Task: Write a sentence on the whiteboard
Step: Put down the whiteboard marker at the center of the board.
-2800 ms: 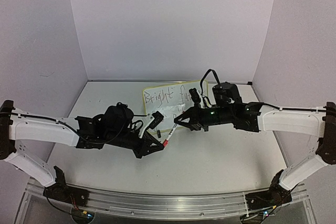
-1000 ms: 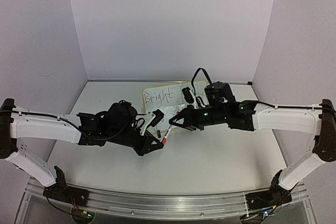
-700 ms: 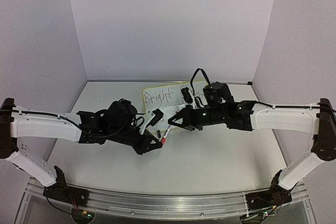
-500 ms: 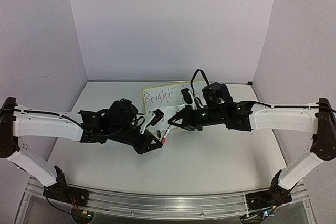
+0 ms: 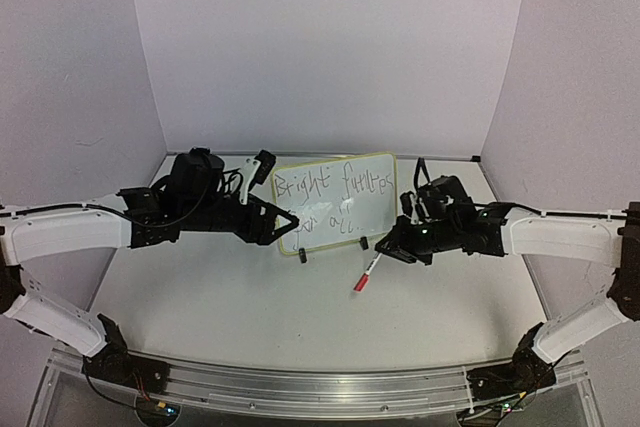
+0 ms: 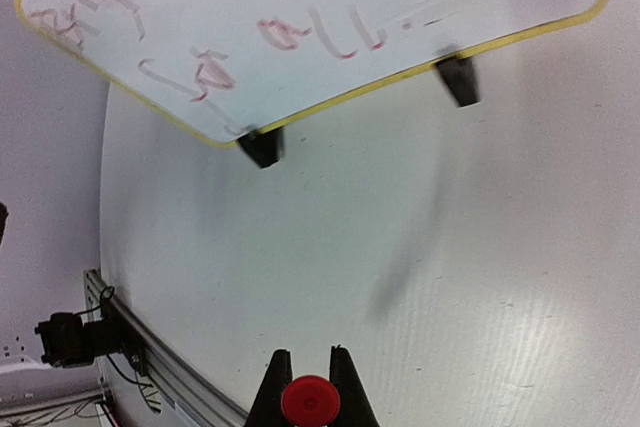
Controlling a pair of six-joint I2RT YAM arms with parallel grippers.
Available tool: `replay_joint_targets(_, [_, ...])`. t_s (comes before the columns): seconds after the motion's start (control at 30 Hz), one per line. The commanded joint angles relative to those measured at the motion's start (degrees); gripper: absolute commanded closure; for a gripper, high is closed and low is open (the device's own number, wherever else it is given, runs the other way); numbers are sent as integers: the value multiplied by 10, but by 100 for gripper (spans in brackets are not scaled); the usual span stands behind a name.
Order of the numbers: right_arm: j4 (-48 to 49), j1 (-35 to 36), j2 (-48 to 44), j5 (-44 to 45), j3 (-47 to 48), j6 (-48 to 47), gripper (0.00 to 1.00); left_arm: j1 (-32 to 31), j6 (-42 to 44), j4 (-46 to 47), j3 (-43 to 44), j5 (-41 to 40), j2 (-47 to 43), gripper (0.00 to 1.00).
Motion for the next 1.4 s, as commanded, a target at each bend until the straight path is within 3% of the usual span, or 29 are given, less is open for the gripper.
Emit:
replay_joint_targets(0.0, [-38,-50,-28,36,-25,-27,100,37,-1,-71,-29,-44,-47,26])
replay_joint_targets(0.27, [-37,-123,13,46,-21,-68,99,154,-36,-85,-89,-38,-83,22])
replay_joint_targets(0.47, [-37,-155,54,50,-11,-85,88,200,-57,-70,-119,-32,-84,21])
replay_joint_targets(0.53, [-38,-162,58,56,-15,-87,71,210,-59,-67,-126,-33,-83,21])
replay_joint_targets(0.63, [-38,-170,55,70,-22,-94,38,225,-62,-62,-136,-40,-84,20])
replay_joint_targets(0.77, [-47,-188,43,86,-25,-107,3,249,-65,-53,-148,-54,-84,19])
replay_joint_targets(1.1, [-69,-246,-25,163,-31,-177,2,366,-39,-13,-171,-137,-111,14])
replay_joint_targets(1.37, [56,-252,-229,298,-137,-275,2,382,29,120,-248,-311,-218,6])
